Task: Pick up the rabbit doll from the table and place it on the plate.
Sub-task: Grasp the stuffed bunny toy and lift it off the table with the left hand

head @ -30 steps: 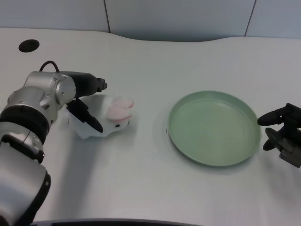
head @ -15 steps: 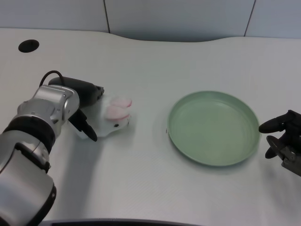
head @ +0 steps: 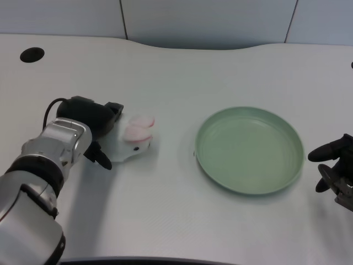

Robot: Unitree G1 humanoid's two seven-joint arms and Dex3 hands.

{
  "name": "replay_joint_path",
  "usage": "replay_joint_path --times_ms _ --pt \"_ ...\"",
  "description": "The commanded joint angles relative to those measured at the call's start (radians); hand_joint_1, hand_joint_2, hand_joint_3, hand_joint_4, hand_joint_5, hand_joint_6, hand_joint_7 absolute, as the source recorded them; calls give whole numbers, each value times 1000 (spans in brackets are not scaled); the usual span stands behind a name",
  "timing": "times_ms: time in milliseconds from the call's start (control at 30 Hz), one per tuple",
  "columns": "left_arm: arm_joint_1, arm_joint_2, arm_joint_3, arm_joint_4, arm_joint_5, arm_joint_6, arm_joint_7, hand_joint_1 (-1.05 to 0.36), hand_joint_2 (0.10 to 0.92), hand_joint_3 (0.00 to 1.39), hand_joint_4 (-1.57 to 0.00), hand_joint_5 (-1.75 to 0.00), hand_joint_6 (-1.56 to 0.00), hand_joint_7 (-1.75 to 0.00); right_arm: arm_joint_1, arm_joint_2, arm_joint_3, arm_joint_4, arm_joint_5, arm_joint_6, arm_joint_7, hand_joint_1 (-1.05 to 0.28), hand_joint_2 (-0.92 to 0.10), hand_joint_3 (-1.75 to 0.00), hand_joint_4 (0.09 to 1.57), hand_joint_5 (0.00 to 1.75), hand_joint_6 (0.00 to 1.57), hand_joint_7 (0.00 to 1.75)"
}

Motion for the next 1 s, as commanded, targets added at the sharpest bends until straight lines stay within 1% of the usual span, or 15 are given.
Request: replay_joint_path --times_ms 33,233,300,433,467,500,600,667,700,733,767,833,867,900,1000 --pt "31 -1 -8 10 9 -1 28 -719 843 0 -344 -110 -285 -53 25 -18 -11 -27 -4 19 -6 -229 -921 -527 426 1603 375 1274" --pt "30 -7 -26 12 18 2 15 -574 856 2 -459 -108 -444 -58 48 -19 -12 -62 -8 35 -10 -224 -921 -532 420 1599 374 1272" --pt "30 -8 -25 12 15 2 13 -531 864 4 -554 -147 -563 -100 53 -19 -13 -70 -7 39 -10 -224 -921 -532 422 1600 376 1272" --pt "34 -8 -11 12 -5 -11 17 -463 889 6 -648 -268 -667 -155 67 -14 -16 -85 4 41 -5 -228 -921 -529 425 1602 379 1271" --pt "36 -8 -10 11 -6 -13 28 -422 894 4 -541 -703 -598 -402 70 -12 -16 -86 9 40 -4 -228 -921 -529 426 1602 379 1272" --pt "37 -8 -12 11 -3 -14 44 -392 893 3 -415 -1092 -437 -792 73 -10 -16 -89 11 41 -4 -224 -921 -530 426 1604 379 1272" --pt "41 -7 -23 11 12 -21 117 -348 871 0 -432 -1371 -437 -1035 78 -9 -14 -90 8 38 -7 -215 -921 -538 422 1607 377 1271" --pt "49 0 -31 9 25 -44 216 -250 868 5 -597 -1630 -564 -1193 78 -8 -11 -88 2 37 -11 -223 -921 -542 417 1606 375 1271" --pt "49 2 -31 10 26 -53 243 -227 874 7 -654 -1687 -600 -1209 78 -8 -10 -87 0 40 -12 -227 -921 -543 416 1606 375 1272" --pt "47 4 -29 11 25 -58 253 -230 902 17 -718 -1722 -686 -969 75 -8 -10 -84 3 42 -9 -230 -921 -541 411 1602 372 1271" --pt "42 5 -26 12 22 -58 259 -230 911 32 -730 -1734 -740 -834 72 -7 -10 -80 8 41 -5 -227 -921 -541 408 1598 369 1270" --pt "35 7 -16 13 14 -59 270 -225 916 21 -725 -1744 -830 -678 65 -7 -9 -69 7 28 -2 -221 -921 -542 404 1595 364 1268" --pt "32 8 -11 13 10 -60 281 -218 918 28 -724 -1745 -845 -709 61 -6 -9 -62 6 22 -1 -217 -921 -541 407 1597 364 1269" --pt "30 9 -7 12 7 -61 289 -203 919 41 -725 -1746 -758 -998 58 -5 -8 -57 6 18 -1 -215 -921 -539 410 1600 365 1271" --pt "17 13 12 11 -6 -64 292 -179 921 78 -715 -1746 -568 -1402 49 -2 -6 -43 -1 10 -8 -228 -921 -526 416 1601 372 1277"
